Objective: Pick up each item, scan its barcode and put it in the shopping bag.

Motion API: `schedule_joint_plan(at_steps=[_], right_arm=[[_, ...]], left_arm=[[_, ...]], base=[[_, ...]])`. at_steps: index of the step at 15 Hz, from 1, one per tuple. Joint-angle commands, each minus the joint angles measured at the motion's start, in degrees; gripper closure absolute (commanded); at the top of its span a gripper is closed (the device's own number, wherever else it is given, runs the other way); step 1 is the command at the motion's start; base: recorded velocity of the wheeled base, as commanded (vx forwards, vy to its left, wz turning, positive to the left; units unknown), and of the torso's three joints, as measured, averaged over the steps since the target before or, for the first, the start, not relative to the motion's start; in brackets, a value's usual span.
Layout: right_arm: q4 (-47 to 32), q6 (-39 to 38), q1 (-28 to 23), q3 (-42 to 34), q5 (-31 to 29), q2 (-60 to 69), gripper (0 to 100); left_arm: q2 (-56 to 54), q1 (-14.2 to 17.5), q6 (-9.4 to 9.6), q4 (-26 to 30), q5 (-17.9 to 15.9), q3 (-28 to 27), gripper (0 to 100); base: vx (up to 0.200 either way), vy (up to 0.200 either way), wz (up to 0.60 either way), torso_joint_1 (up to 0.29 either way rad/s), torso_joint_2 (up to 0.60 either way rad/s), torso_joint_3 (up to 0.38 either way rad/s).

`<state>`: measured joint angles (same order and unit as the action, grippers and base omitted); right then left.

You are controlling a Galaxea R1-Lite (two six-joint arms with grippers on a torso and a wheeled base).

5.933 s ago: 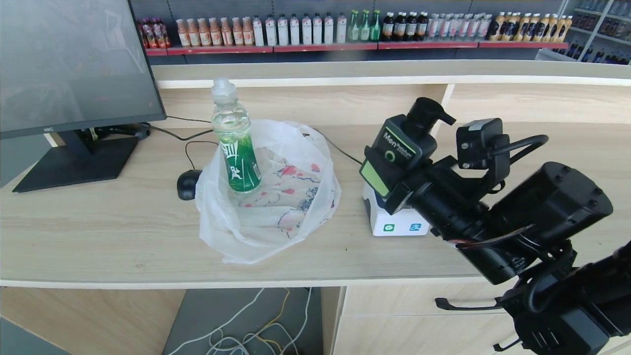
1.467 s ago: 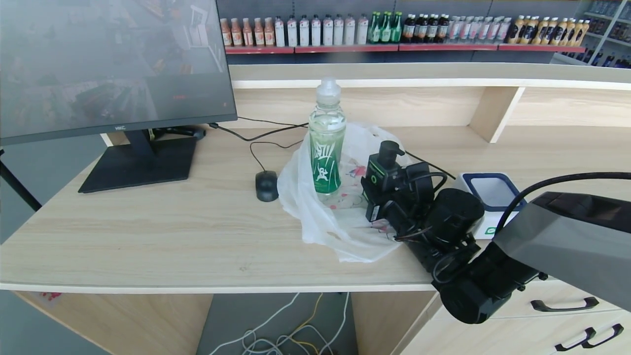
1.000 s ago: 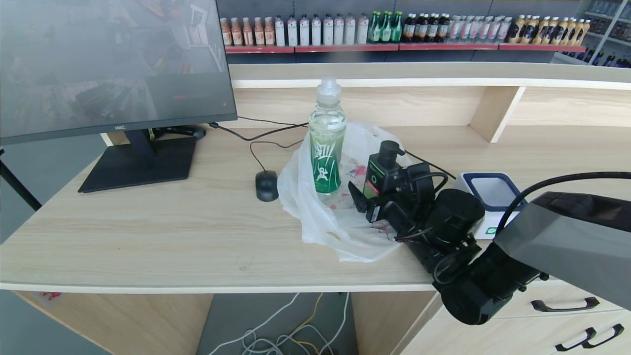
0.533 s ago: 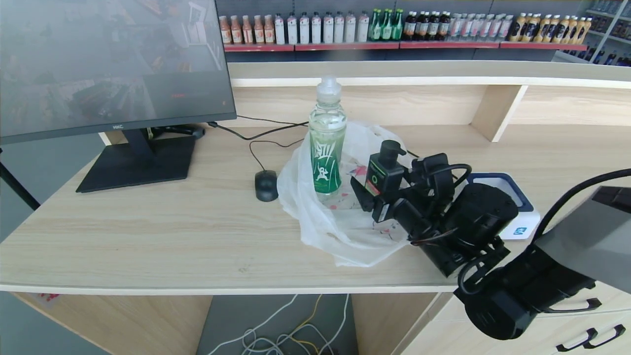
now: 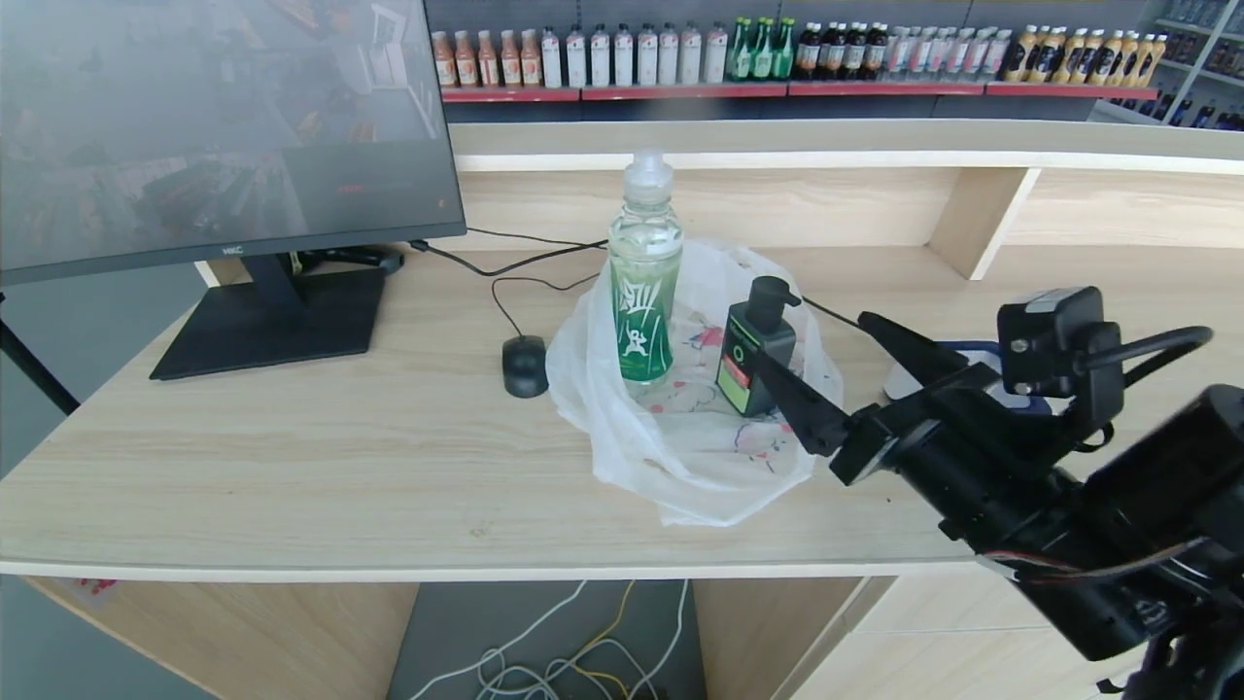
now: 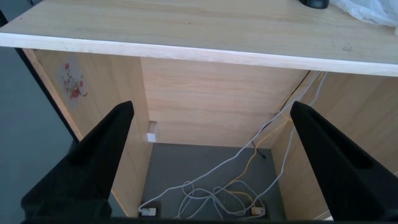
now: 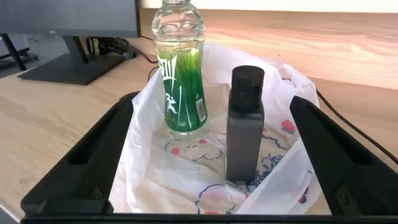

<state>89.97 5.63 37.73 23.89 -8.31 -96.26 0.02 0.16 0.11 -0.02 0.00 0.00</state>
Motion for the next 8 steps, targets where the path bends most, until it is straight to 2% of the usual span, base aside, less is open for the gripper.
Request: schedule_joint_plan(at_steps=[1,2,3,4,6,8], right_arm=[[0.03,-0.01,1.12,-6.58,0.32,9.68,0],[0.03,0.08,1.21,-15.28,2.16,18.12,0],[0.03,0.17,1.29,-17.74,3.04,20.32,0],[0.03,0.17,1.29,-23.89,4.45,26.91,0],[-0.67,0.26,1.21,-23.89,4.62,33.42,0],[-8.14,0.52,1.21,-23.89,4.62,40.80,0]], left_arm=[[-0.02,0.02,-0.02,-0.06,0.00,0.00,0],[-0.02,0.02,-0.02,0.02,0.00,0.00,0],[-0.02,0.02,-0.02,0.02,0.00,0.00,0],[-0.02,0.02,0.07,-0.06,0.00,0.00,0],[-0.02,0.02,-0.02,0.02,0.00,0.00,0],[-0.02,0.02,0.07,0.02,0.00,0.00,0]], base=[[0.000,0.000,0.00,0.000,0.00,0.000],[0.000,0.000,0.00,0.000,0.00,0.000],[0.000,0.000,0.00,0.000,0.00,0.000],[0.000,0.000,0.00,0.000,0.00,0.000],[0.000,0.000,0.00,0.000,0.00,0.000],[0.000,0.000,0.00,0.000,0.00,0.000]])
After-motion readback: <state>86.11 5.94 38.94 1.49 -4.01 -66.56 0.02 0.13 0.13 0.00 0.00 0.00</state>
